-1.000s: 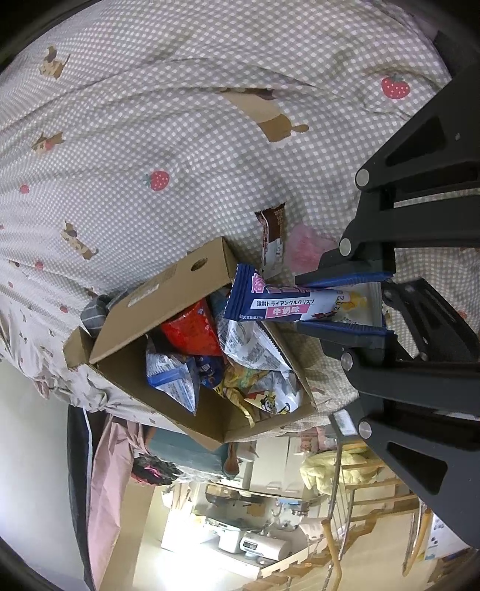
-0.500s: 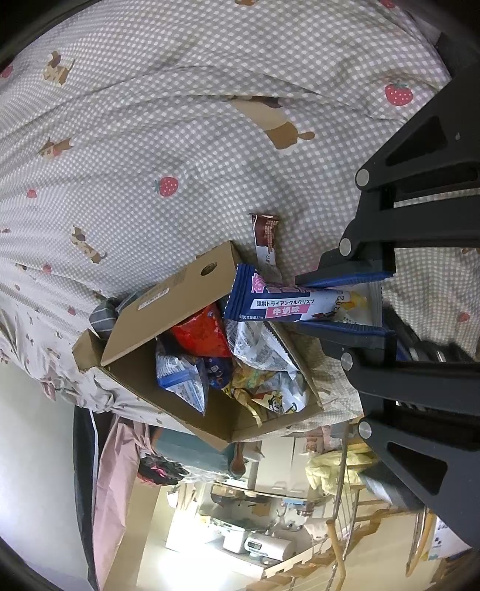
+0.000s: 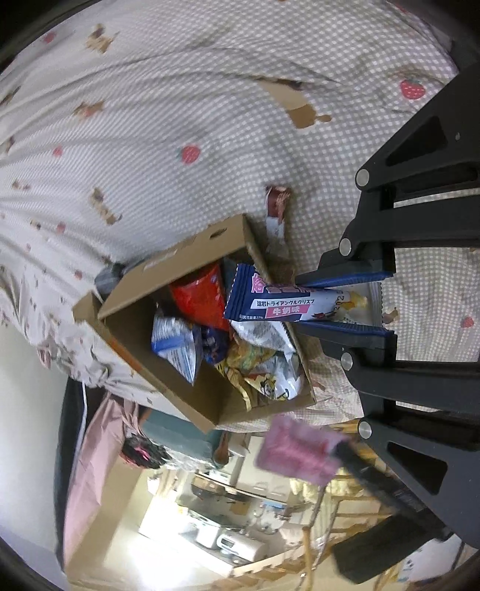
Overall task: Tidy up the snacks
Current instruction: 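Carry the pink packet and blue-white bar over the box and lower them in, then open both tools over the box to drop the pink packet and blue-white bar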
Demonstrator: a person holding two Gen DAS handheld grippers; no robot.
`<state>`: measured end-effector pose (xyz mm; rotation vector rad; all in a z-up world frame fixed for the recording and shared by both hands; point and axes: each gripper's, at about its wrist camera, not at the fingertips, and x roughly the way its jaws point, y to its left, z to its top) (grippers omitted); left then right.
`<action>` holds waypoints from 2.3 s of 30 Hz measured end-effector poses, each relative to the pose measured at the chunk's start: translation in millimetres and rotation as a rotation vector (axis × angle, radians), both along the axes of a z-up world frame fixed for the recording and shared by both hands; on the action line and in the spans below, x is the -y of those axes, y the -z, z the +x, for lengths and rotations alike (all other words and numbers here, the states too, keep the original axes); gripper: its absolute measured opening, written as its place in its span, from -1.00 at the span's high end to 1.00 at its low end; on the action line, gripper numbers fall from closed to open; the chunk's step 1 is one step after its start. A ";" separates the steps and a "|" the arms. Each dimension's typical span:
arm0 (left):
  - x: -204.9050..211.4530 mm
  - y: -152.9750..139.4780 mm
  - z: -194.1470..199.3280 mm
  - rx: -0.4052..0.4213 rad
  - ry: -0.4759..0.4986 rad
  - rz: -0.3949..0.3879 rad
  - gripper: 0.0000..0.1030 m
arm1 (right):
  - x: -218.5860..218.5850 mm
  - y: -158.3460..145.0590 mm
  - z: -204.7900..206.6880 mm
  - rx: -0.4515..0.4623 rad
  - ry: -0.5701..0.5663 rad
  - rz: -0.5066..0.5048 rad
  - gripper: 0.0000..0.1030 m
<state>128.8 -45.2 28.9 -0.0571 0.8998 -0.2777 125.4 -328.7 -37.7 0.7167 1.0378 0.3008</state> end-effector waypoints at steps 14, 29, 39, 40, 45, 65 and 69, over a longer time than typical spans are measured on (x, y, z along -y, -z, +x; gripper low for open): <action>1.5 -8.4 66.4 0.031 -0.086 0.065 0.92 | -12.6 -24.7 54.2 0.153 -0.029 -0.152 0.64; 21.7 22.3 110.9 -0.037 -0.118 0.079 0.92 | -25.4 0.7 111.4 0.121 -0.079 -0.205 0.64; 24.8 33.8 112.5 -0.054 -0.124 0.064 0.92 | -34.8 5.1 113.1 0.100 -0.111 -0.184 0.57; 24.8 33.2 111.6 -0.052 -0.122 0.061 0.91 | -35.0 5.2 113.2 0.100 -0.103 -0.200 0.57; 30.4 31.1 105.2 -0.034 -0.109 0.096 0.89 | -37.7 2.3 112.2 0.104 -0.098 -0.223 0.25; 3.5 16.8 53.3 0.010 -0.142 0.093 -0.49 | 3.6 -15.0 64.6 0.112 0.061 -0.118 -0.53; -7.4 32.6 38.2 -0.028 -0.145 0.090 -0.49 | 12.9 -12.1 45.7 0.083 0.084 -0.105 -0.53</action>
